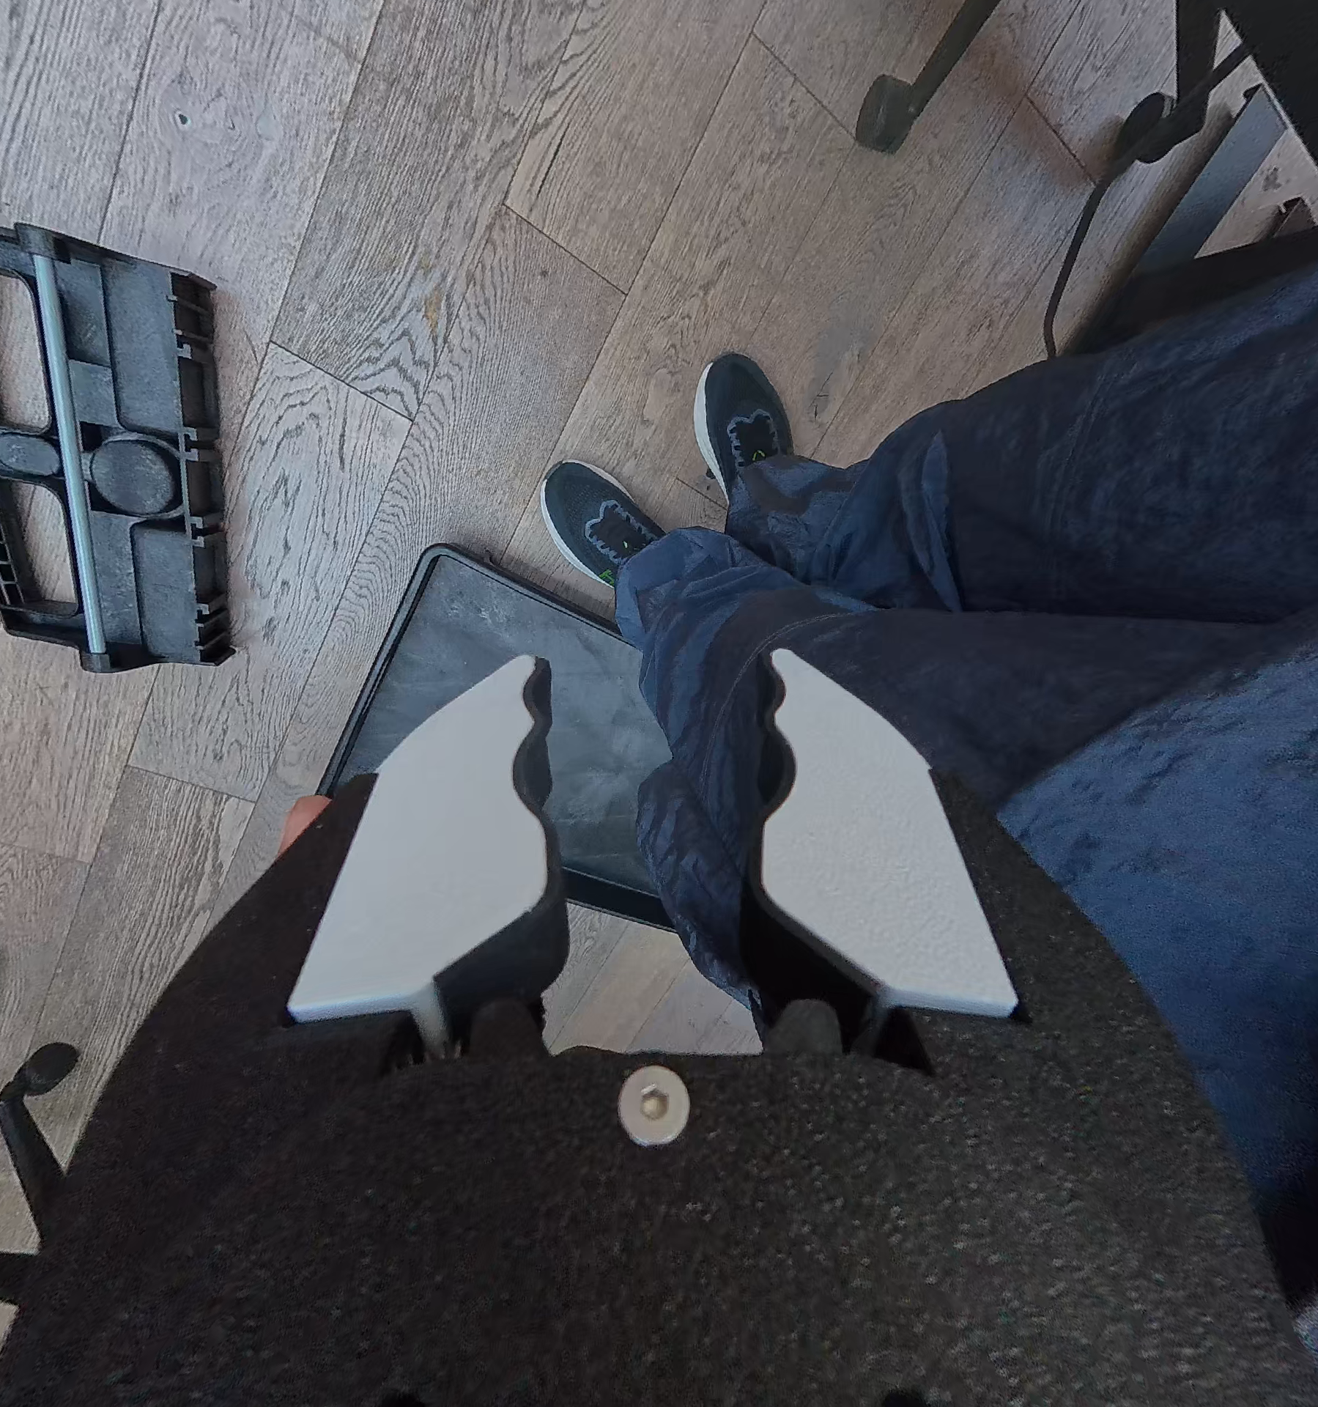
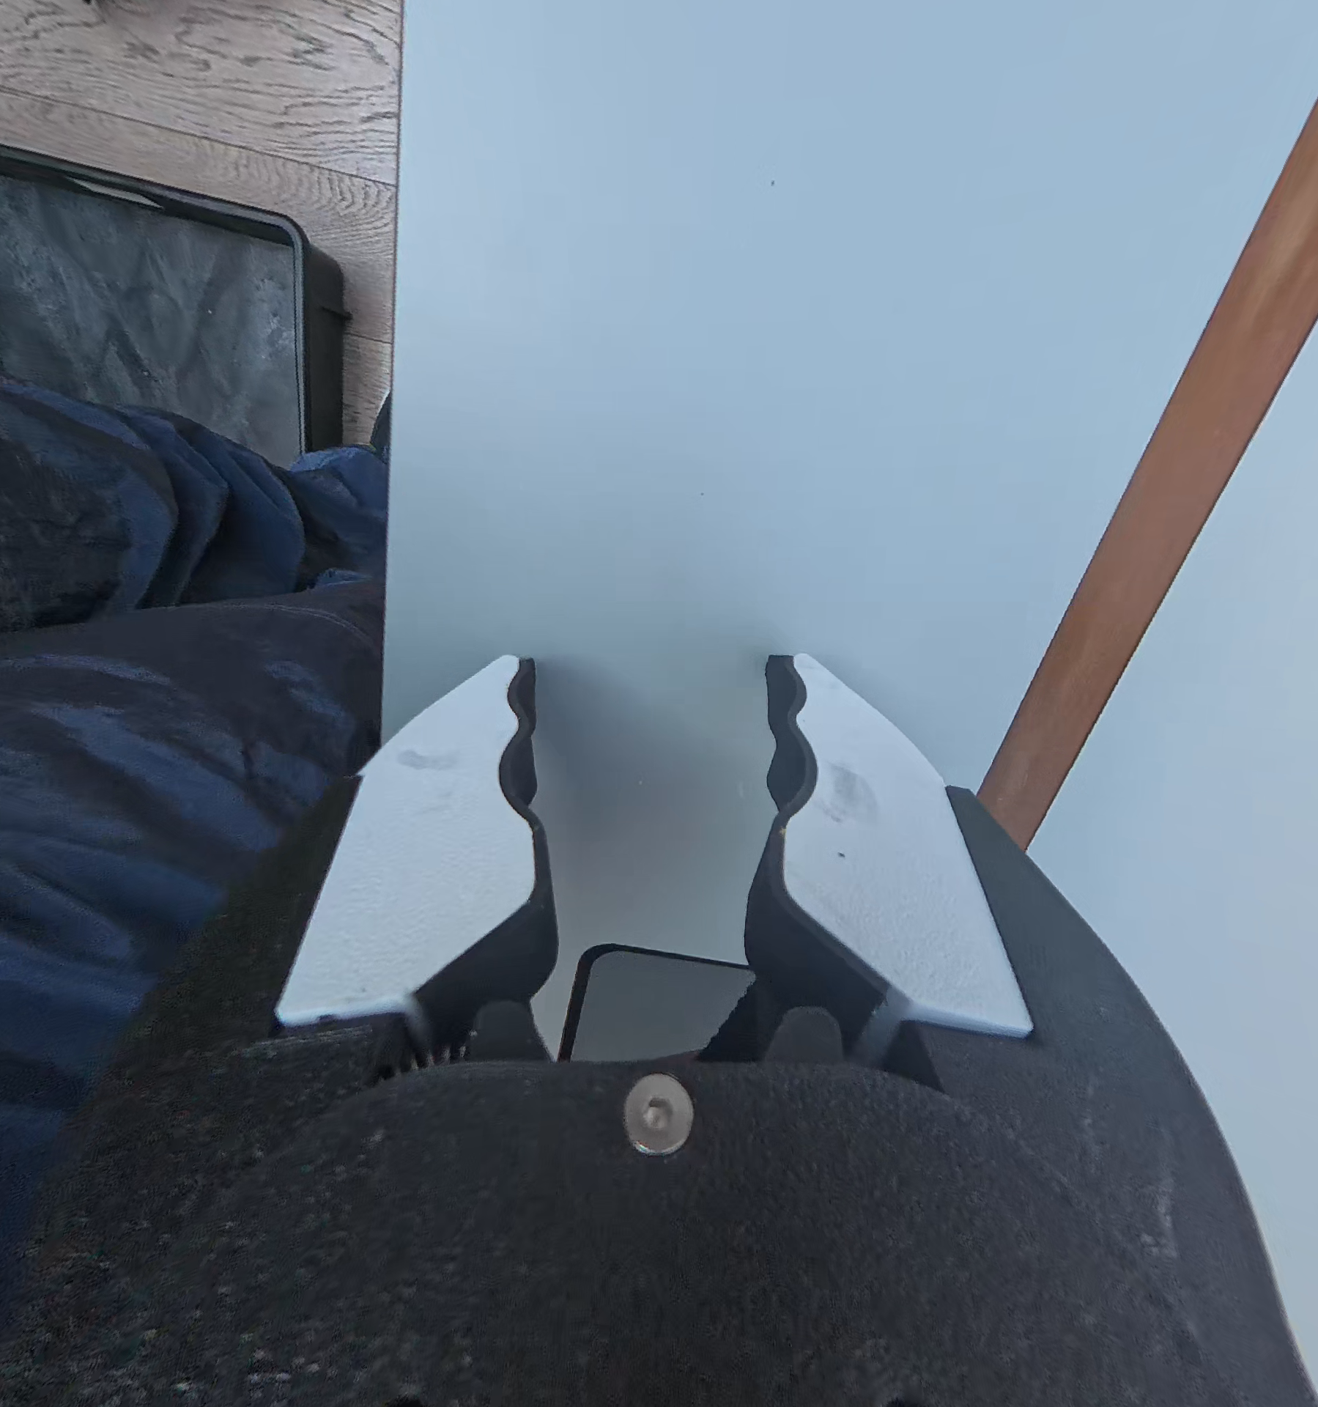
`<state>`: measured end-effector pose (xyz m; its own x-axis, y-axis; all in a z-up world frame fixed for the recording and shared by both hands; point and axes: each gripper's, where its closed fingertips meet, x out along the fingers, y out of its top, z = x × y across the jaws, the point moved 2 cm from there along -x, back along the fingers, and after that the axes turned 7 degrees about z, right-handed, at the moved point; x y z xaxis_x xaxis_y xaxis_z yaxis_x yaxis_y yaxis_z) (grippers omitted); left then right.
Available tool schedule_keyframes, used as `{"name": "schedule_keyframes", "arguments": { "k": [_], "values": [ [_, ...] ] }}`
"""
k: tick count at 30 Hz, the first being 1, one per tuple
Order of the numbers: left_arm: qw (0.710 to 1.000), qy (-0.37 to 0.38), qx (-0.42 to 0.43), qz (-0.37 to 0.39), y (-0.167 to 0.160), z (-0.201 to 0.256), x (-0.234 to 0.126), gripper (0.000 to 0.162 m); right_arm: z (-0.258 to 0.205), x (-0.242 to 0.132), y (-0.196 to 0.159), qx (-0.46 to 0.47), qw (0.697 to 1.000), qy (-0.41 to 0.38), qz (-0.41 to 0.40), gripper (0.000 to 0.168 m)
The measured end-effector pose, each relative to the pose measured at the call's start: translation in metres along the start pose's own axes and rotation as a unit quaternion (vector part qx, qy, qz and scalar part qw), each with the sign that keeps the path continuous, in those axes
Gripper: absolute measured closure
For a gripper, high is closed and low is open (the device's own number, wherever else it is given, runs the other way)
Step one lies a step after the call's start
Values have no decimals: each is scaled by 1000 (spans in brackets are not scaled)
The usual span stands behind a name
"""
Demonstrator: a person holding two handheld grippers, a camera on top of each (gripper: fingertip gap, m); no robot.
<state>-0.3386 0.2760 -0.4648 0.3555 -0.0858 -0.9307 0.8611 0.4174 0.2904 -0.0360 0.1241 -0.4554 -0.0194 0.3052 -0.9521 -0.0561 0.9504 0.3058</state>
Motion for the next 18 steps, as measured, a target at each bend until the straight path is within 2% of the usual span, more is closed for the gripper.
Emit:
{"name": "schedule_keyframes", "arguments": {
  "k": [6,10,14,15,18],
  "values": [
    [1000,-3,-10,4,1,0,2,109,7,-18,24,30,999,-12,44,112],
    [1000,-10,4,-2,2,4,5,109,6,-1,0,18,1000,-4,-16,109],
    [1000,-9,16,5,11,4,3,109,4,-6,4,31,999,-15,15,117],
    [1000,-10,14,4,10,3,3,109,3,-2,-5,26,1000,-16,-7,115],
    [1000,-8,21,-9,7,1,3,109,6,-8,-2,37,999,-28,2,110]
  ]
}}
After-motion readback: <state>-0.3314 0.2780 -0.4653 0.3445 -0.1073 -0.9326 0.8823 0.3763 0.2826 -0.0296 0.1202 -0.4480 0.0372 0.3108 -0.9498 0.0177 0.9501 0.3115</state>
